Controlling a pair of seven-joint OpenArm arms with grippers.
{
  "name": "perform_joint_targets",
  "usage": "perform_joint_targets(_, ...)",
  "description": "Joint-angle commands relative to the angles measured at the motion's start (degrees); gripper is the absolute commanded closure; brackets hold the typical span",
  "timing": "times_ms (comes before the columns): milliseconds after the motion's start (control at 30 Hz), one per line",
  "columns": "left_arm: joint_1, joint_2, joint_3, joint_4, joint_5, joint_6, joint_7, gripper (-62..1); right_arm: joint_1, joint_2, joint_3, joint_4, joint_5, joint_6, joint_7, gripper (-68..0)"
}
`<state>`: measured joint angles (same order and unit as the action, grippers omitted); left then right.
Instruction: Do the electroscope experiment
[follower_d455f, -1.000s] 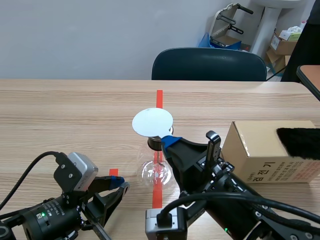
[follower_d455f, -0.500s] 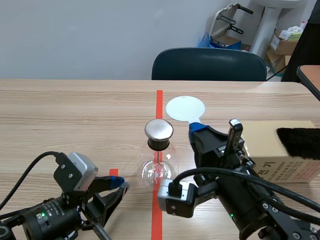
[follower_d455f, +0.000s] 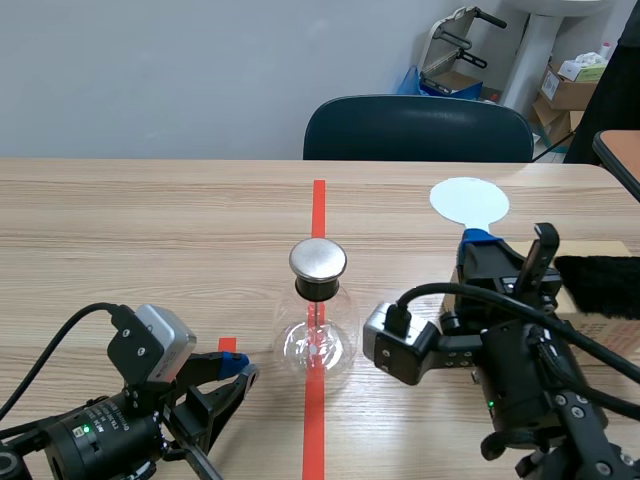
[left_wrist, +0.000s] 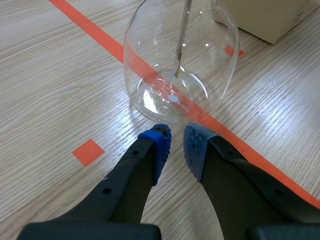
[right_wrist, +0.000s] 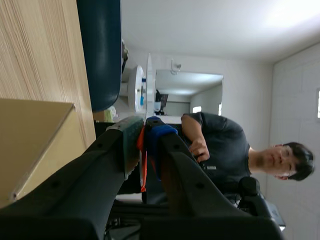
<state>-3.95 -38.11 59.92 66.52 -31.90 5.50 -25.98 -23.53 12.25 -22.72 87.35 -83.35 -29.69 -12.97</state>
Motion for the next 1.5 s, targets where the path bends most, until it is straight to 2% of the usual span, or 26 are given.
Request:
perform_joint_targets(0, 0.15, 0.31, -0.37, 1.4, 0.22, -0.31, -1.01, -11.6, 0.66, 0.59, 0.26, 0.24, -0.24, -0.68, -1.16, -1.0)
perform_joint_targets(300, 0.13, 0.31, -0.37, 1.4, 0.2, -0.28, -1.01, -11.6, 0.66, 0.59, 0.26, 0.24, -0.24, -0.68, -3.87, -1.0)
perform_joint_targets(1467, 0.13, 0.31, -0.37, 1.4, 0.02, -0.28, -0.98, -11.6, 0.63, 0.59, 0.26, 0.24, -0.24, -0.68, -3.85, -1.0)
